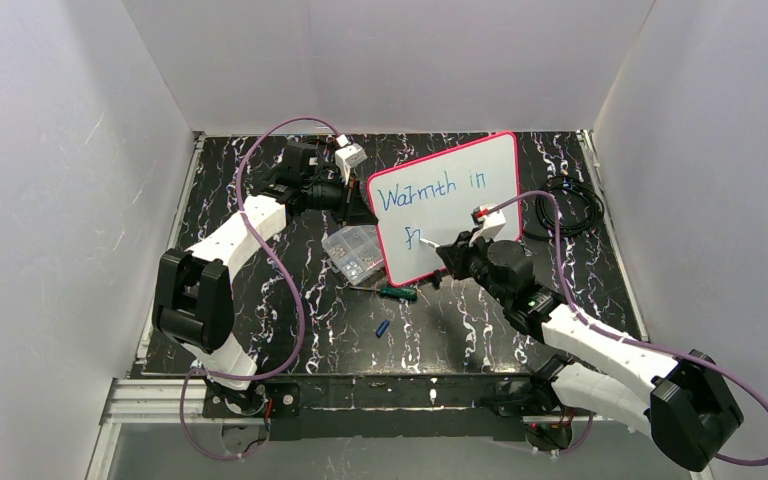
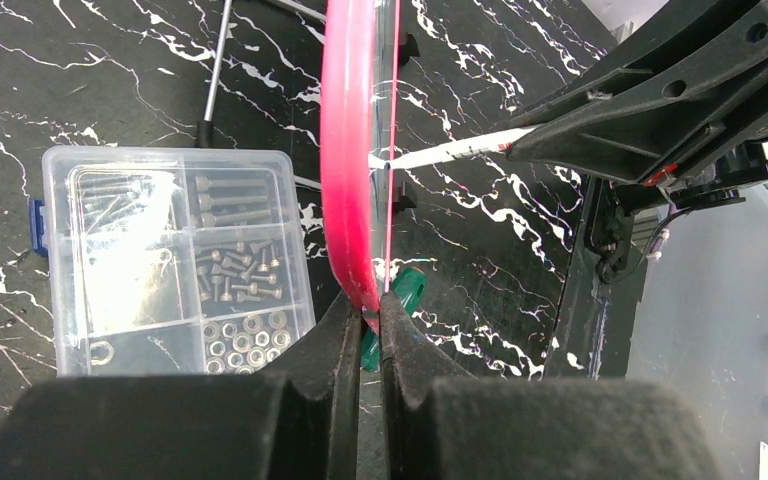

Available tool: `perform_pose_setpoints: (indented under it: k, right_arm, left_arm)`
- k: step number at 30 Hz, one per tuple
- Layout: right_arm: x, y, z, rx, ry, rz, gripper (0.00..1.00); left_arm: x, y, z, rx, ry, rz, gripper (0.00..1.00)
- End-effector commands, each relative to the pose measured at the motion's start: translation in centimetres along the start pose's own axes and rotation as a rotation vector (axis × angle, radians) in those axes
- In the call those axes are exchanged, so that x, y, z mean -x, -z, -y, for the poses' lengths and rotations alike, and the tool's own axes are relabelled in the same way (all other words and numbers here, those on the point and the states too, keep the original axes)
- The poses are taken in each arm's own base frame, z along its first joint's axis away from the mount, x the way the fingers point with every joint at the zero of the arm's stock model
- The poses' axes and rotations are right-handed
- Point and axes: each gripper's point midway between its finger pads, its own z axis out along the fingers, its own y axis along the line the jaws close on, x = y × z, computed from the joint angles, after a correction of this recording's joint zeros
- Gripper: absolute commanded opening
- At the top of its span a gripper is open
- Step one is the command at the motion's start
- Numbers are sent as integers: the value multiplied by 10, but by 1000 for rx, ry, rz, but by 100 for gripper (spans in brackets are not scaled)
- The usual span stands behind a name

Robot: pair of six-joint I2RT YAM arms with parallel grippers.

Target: Write a sentence on the whiteboard

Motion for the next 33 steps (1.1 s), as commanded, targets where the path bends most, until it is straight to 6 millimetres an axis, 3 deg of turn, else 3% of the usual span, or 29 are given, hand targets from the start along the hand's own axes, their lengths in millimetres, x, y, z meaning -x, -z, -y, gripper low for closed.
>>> perform_pose_setpoints:
  k: [1, 17, 33]
  right_arm:
    - [-13, 2, 8, -29, 10, -31, 1]
    - [33, 2, 1, -29, -40, 132, 1]
    - [26, 4, 15, -98, -45, 123, 1]
  left_arm:
    - [27, 14, 35, -74, -95, 54, 0]
    - [27, 14, 35, -75, -96, 55, 0]
    - [27, 14, 34, -74, -94, 54, 0]
